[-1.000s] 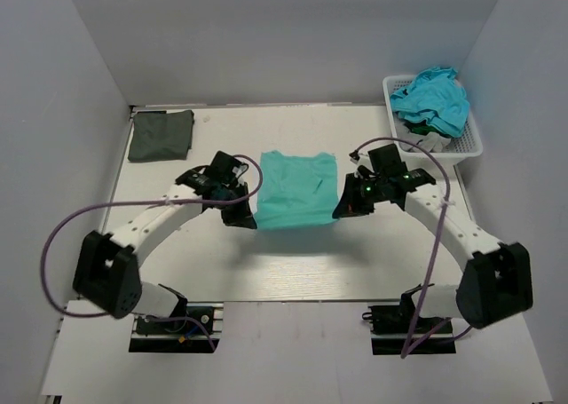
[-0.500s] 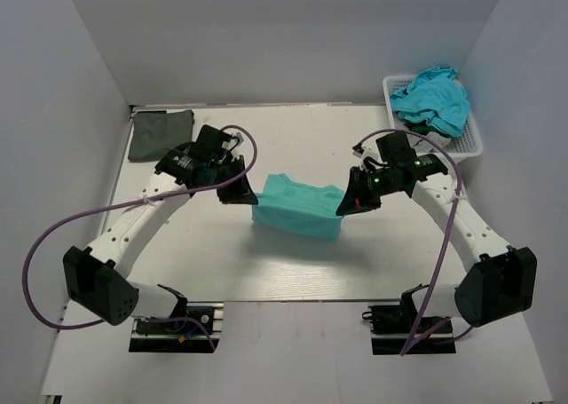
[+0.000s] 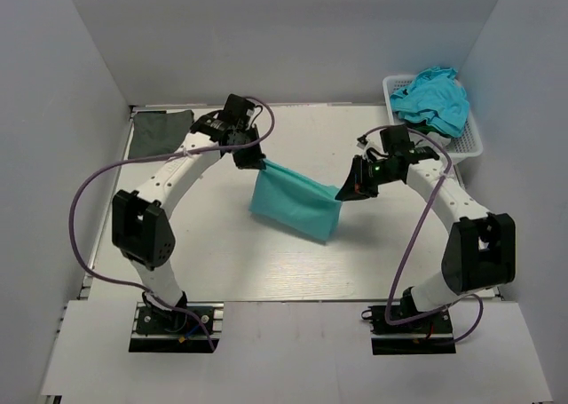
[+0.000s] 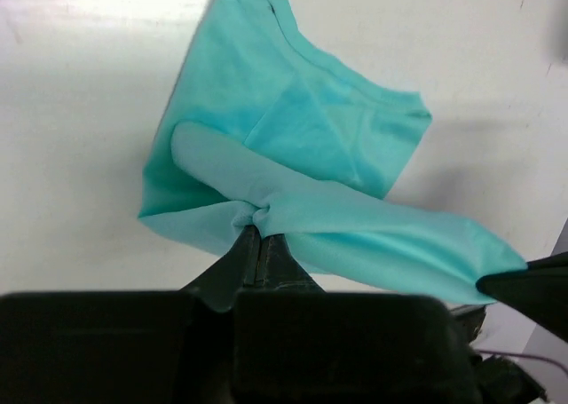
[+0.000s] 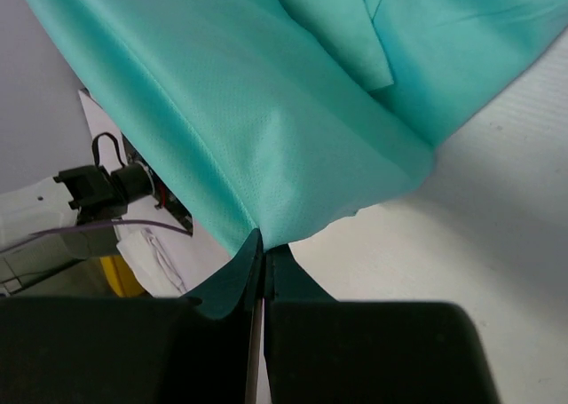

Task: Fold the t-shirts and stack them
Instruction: Fold the long partially folded tshirt into a neat square

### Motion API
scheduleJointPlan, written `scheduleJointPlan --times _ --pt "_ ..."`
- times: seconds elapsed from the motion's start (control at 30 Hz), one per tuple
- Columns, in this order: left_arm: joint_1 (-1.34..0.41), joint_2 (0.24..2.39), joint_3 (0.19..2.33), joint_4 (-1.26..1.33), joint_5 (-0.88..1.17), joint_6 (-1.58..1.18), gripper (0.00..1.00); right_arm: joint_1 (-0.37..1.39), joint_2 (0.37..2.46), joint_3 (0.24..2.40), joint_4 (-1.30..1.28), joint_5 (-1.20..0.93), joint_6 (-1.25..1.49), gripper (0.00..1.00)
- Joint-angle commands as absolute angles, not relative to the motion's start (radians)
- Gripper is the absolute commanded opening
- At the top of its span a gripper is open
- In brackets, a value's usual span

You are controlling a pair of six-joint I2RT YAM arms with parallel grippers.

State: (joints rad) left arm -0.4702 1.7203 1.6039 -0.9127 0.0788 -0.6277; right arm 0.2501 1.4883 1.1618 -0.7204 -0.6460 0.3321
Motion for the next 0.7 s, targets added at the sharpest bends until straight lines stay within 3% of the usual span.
scheduleJointPlan --times 0.0,0.37,0.4,0.43,0.47,0.5,0.57,0.67 --pt "-0.422 1.802 1.715 -0.884 -0.006 -0.62 0.0 0.21 1.522 1.2 -0.675 -0.678 0.334 0.0" --pt "-0.385 2.123 1.966 -0.79 0.08 -0.611 0.0 0.127 1.766 1.261 -0.45 -0.658 0.379 0.0" --pt "-0.385 2.169 1.985 -0.77 0.096 -0.611 0.08 0.124 1.785 1.279 -0.445 -0.613 0.409 0.07" --pt "-0.385 2.192 2.006 -0.755 0.124 -0.611 0.26 0.123 1.792 1.287 -0.424 -0.6 0.413 0.31" --pt "-0.385 2.213 2.064 -0.755 0.133 -0.611 0.64 0.12 1.796 1.299 -0.42 -0.589 0.422 0.76" --pt "-0.385 2.232 2.097 -0.77 0.133 -0.6 0.77 0.12 1.805 1.342 -0.428 -0.563 0.425 0.9" --pt "-0.385 2.244 2.159 -0.802 0.133 -0.591 1.0 0.12 1.819 1.376 -0.446 -0.549 0.41 0.9" --pt "-0.385 2.201 2.107 -0.786 0.11 -0.581 1.0 0.127 1.781 1.422 -0.437 -0.548 0.4 0.9"
